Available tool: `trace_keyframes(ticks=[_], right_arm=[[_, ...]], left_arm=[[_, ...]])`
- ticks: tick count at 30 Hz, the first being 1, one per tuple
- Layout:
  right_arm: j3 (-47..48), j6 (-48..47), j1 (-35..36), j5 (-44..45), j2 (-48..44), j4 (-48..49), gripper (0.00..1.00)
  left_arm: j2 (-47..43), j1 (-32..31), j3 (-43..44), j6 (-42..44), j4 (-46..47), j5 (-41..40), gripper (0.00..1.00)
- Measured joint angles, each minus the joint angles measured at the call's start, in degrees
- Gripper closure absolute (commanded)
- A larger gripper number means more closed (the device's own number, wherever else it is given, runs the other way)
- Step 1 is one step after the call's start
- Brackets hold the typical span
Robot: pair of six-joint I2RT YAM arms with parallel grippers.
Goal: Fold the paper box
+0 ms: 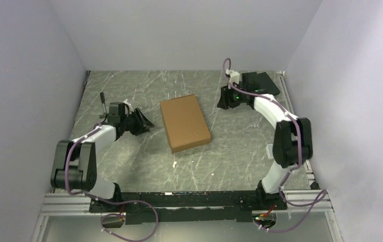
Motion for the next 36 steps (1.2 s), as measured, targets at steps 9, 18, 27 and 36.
trace_keyframes(ticks=[9,18,27,36], right_arm=[[-11.2,-15.6,-10.4,-6.9,-29.7,-4.0,0.01],[-14.1,-12.4,-20.0,-10.1,-48.3,-6.2,0.00],[-10.5,1.0,-20.4,-6.7,-53.0,-9.0,0.00],[-10.3,9.6,-21.1,1.4,-56.7,-9.1,0.00]], left_arm=[[-27.6,3.0,-2.0,0.3,-2.6,-5.3,0.01],[-30.8,8.1,11.2,5.9,-13.9,2.7,0.01],[-33.2,8.2,16.1,9.6,-26.4,3.8,0.01],[-43.1,8.2,13.2,9.1,-25.6,3.3,0.00]])
